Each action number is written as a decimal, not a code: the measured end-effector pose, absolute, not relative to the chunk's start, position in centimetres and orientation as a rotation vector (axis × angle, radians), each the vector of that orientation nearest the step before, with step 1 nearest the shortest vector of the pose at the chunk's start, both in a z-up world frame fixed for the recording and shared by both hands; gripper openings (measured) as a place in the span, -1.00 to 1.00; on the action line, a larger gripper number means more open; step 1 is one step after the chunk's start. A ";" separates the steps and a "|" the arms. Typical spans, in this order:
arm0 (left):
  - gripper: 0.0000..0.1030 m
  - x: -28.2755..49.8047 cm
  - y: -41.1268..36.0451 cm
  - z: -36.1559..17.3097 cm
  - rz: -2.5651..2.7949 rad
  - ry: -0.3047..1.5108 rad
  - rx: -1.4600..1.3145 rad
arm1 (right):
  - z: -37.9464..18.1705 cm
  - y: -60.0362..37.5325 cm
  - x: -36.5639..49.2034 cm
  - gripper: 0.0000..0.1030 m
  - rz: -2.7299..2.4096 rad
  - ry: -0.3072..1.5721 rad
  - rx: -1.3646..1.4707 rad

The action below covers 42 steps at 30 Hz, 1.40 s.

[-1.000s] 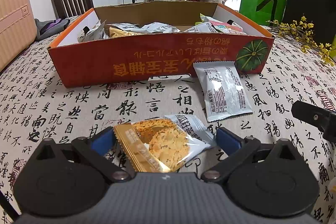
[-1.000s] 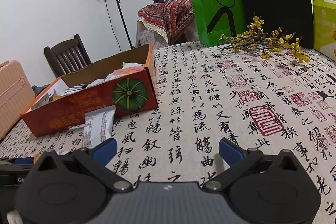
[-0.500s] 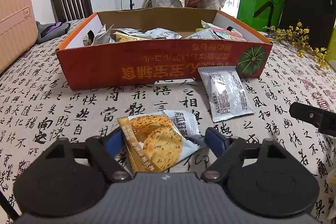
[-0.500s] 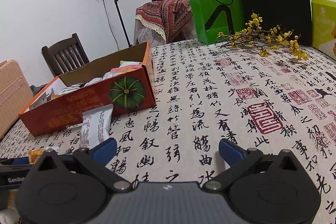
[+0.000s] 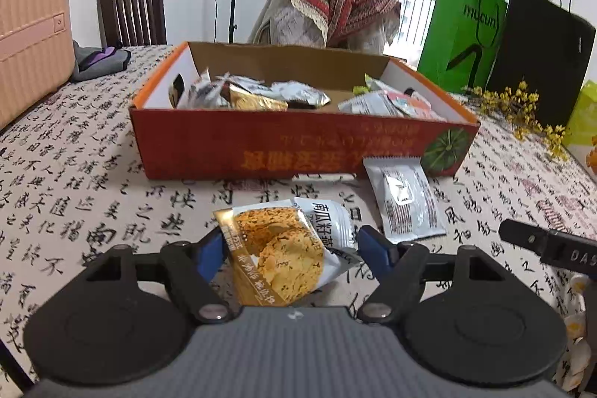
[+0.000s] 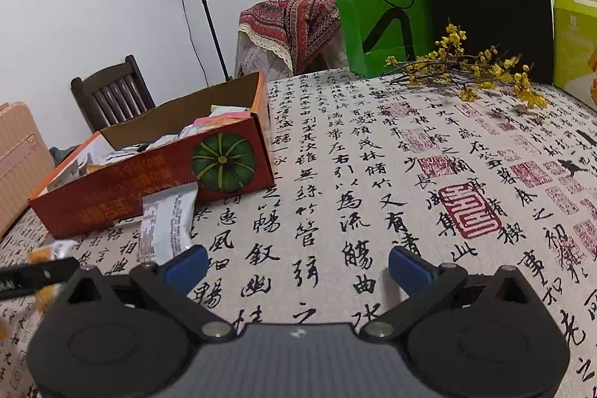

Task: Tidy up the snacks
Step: 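Grasp a white sachet with the right tool while the left tool holds the cracker packet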

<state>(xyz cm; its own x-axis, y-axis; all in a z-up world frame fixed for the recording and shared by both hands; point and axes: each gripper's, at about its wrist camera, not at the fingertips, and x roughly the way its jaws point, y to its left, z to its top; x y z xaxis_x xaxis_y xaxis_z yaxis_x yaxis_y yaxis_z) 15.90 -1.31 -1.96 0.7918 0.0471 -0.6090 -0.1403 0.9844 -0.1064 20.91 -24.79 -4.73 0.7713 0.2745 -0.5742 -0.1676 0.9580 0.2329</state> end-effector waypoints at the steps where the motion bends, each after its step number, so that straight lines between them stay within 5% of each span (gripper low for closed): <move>1: 0.48 15.8 -1.0 -1.7 0.100 0.643 -0.152 | -4.7 -24.6 20.9 1.00 0.237 0.644 0.158; 30: 0.48 15.6 5.5 -0.4 0.150 0.574 -0.242 | -2.8 -13.2 25.0 1.00 0.335 0.710 -0.032; 37: 0.48 15.6 6.1 -0.5 0.157 0.576 -0.248 | -3.4 -11.4 25.5 0.76 0.351 0.715 -0.067; 42: 0.48 15.8 6.1 -0.7 0.158 0.580 -0.250 | -3.6 -10.8 25.6 0.41 0.365 0.724 -0.075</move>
